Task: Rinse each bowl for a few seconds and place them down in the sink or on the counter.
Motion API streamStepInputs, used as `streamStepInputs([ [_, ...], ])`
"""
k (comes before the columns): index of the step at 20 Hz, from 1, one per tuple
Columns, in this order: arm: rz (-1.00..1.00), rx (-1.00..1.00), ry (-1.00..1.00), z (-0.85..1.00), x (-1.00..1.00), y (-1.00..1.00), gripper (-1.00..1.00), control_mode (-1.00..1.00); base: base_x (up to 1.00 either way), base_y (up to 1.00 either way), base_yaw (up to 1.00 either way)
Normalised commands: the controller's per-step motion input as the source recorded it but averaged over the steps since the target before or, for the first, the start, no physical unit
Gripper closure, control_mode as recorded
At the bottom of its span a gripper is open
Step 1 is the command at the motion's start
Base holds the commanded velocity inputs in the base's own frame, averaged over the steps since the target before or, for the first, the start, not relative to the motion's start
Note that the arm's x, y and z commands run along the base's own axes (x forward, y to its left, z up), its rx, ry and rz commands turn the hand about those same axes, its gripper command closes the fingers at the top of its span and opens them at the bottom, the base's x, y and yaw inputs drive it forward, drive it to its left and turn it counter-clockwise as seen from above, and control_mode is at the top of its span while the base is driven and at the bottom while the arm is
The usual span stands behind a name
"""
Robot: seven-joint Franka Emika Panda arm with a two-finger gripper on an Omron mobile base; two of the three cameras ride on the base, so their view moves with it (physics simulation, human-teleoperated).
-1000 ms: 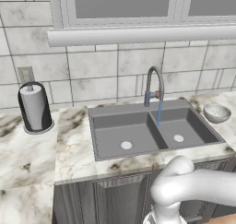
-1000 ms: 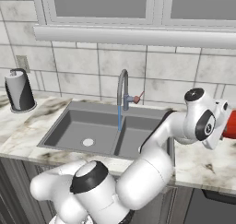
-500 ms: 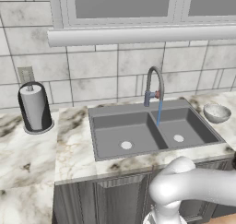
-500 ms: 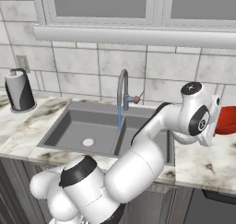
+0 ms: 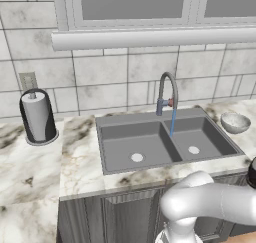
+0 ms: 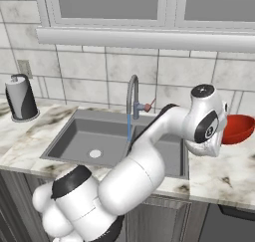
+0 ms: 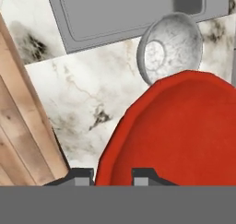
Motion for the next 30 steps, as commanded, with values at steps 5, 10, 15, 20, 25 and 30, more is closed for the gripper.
streamStepInputs([
  [5, 0.1, 0.05, 0.04, 0.0, 0.0, 0.42, 1.0, -1.0, 0.0, 0.0, 0.0],
  [10, 0.09, 0.04, 0.05, -0.01, 0.01, 0.42, 1.0, -1.0, 0.0, 0.0, 0.0],
  [15, 0.09, 0.03, 0.02, 0.0, 0.0, 0.39, 1.0, -1.0, 0.0, 0.0, 0.0],
  [20, 0.09, 0.04, 0.02, 0.0, 0.0, 0.39, 1.0, -1.0, 0.0, 0.0, 0.0],
  [25, 0.09, 0.06, 0.02, 0.0, 0.02, 0.38, 1.0, -1.0, 0.0, 0.0, 0.0],
  [30, 0.09, 0.05, 0.03, -0.02, 0.03, 0.37, 1.0, -1.0, 0.0, 0.0, 0.0],
])
